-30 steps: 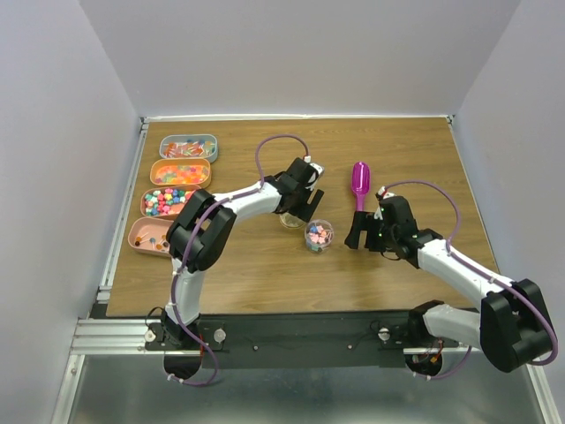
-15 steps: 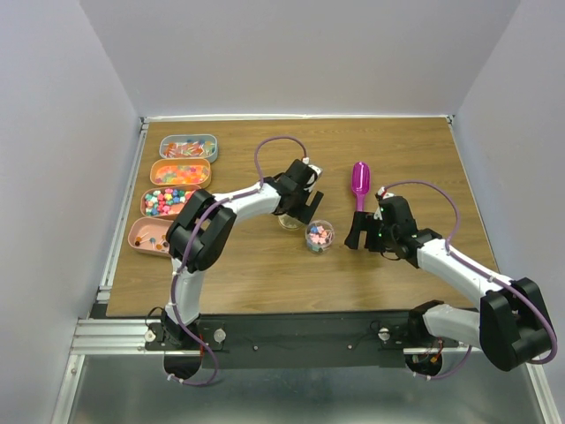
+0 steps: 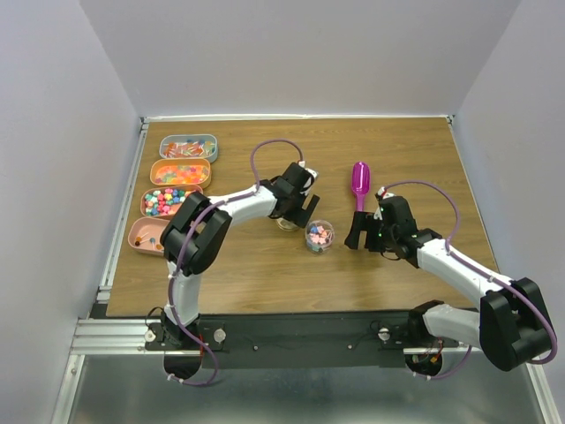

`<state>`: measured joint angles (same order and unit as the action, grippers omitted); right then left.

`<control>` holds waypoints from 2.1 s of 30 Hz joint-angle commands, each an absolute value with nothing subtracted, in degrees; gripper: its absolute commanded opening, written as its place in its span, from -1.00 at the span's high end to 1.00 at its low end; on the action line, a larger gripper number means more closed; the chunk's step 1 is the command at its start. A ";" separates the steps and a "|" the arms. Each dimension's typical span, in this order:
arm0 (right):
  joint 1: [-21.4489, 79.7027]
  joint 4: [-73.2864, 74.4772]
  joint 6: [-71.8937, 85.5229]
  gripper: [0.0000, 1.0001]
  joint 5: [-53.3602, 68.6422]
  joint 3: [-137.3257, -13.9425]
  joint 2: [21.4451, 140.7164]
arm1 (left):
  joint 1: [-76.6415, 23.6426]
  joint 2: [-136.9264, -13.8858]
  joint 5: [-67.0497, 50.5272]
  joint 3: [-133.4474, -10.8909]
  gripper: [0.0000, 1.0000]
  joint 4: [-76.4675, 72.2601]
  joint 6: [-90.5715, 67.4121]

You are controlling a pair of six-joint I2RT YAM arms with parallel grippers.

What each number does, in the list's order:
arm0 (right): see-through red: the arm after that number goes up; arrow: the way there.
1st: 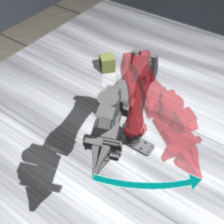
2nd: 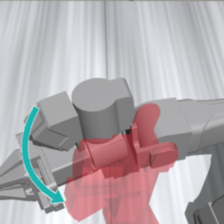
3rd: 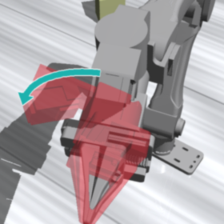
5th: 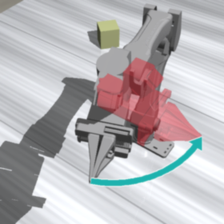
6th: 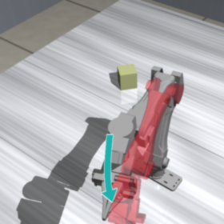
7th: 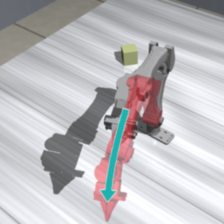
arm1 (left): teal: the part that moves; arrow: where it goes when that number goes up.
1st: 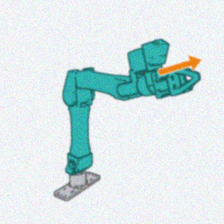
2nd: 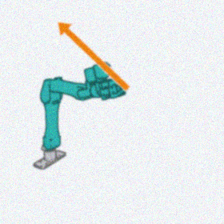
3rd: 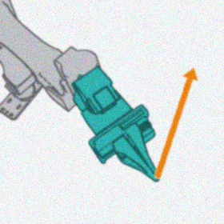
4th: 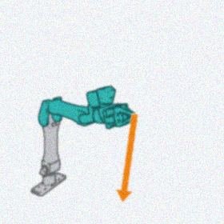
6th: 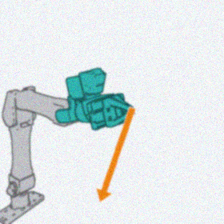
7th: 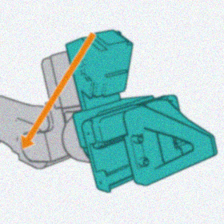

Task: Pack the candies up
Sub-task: Pick up the bottle lid at the center of the board, then close the bottle lid on the packing bottle.

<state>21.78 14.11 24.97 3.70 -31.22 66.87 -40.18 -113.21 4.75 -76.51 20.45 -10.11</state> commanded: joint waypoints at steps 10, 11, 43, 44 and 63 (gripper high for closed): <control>21.97 13.54 24.26 -1.00 4.75 -31.03 66.45 | -40.25 -110.13 4.84 -73.57 -0.90 21.27 -11.34; 21.97 13.54 24.26 -1.00 4.75 -30.85 66.45 | -40.17 -109.87 4.83 -73.22 -0.83 21.18 -11.42; 21.97 13.54 27.60 -1.00 -3.07 -29.27 63.72 | -50.71 -102.83 5.71 -89.03 -0.46 37.62 -10.72; 21.97 13.54 28.29 -1.00 -3.60 -29.27 63.55 | -51.76 -103.35 5.71 -88.95 -0.47 37.79 -10.81; 21.89 13.62 32.78 -1.00 -9.67 -27.33 60.12 | -55.28 -109.86 6.33 -89.56 -0.50 36.56 -11.51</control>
